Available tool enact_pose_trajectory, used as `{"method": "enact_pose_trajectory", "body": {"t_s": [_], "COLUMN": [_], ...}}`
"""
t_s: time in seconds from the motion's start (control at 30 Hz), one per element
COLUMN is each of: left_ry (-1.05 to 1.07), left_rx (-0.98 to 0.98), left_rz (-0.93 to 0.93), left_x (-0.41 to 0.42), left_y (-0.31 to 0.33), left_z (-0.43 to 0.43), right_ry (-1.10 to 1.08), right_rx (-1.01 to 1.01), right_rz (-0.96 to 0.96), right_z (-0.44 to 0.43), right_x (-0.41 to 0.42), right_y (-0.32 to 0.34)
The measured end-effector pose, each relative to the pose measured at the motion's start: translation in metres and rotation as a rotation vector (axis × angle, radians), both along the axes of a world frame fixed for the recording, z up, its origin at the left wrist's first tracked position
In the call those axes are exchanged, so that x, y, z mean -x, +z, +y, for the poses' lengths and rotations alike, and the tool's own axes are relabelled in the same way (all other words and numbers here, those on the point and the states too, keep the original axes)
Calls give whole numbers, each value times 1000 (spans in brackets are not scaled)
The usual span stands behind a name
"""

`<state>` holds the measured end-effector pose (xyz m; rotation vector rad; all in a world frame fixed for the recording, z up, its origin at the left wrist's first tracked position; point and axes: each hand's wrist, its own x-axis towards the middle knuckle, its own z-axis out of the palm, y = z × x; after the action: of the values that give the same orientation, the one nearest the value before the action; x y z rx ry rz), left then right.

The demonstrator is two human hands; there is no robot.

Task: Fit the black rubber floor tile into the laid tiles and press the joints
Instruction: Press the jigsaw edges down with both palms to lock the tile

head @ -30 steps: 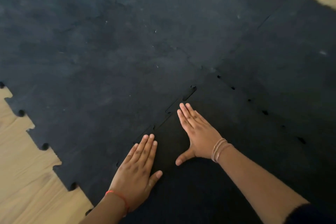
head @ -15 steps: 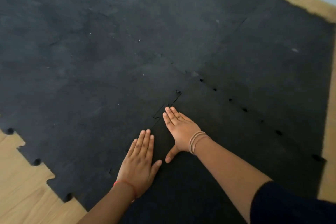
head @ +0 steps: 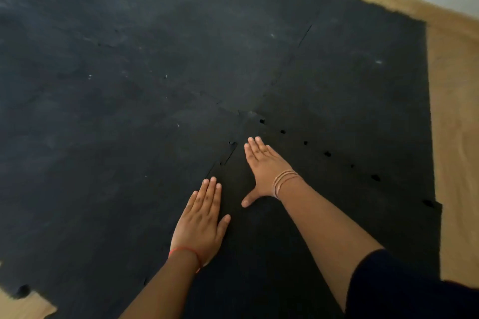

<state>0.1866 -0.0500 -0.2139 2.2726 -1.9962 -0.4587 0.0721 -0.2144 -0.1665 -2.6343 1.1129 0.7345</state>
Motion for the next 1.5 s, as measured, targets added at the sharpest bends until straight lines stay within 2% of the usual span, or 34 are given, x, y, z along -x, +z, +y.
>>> {"method": "enact_pose_trajectory", "body": {"t_s": [0.1,0.33,0.4,0.47,0.53,0.67,0.73,0.87,0.93,1.17,1.2,1.33,1.5], "left_ry": [-14,-7,-20,-23,-35,-64,-72,-62,-70,-73,-66,-83,-185], "left_rx": [-34,-72,-58,-42,-23,46,31,21,-56,-18,11,96,80], "left_rz": [-11,-48,-57,-43,-13,-15,-26,-55,-13,-46,-50,-62,-57], "left_x": [0,3,3,2,-1,-4,-5,-4,-2,-5,-5,-3,-7], "left_y": [-1,-1,0,2,4,0,-3,2,12,2,-1,-5,9], "left_z": [-2,-4,-2,-6,-18,-38,-38,-38,-41,-38,-39,-71,-190], "right_ry": [-1,-24,-61,-180,-289,-298,-302,-284,-285,-270,-305,-724,-728], "right_rx": [-78,-117,-137,-144,-68,229,294,306,303,229,238,498,514], "right_rz": [73,164,57,-194,-358,-320,-322,-354,-349,-369,-385,-472,-457], "right_z": [-8,-12,-9,-5,-4,-15,-21,-21,-22,-28,-28,-22,-28], "right_x": [-8,-18,-12,-5,-5,-15,-16,-16,-15,-9,-4,10,2], "right_y": [-3,-2,-4,-11,-21,-43,-50,-56,-57,-49,-49,-55,-63]}}
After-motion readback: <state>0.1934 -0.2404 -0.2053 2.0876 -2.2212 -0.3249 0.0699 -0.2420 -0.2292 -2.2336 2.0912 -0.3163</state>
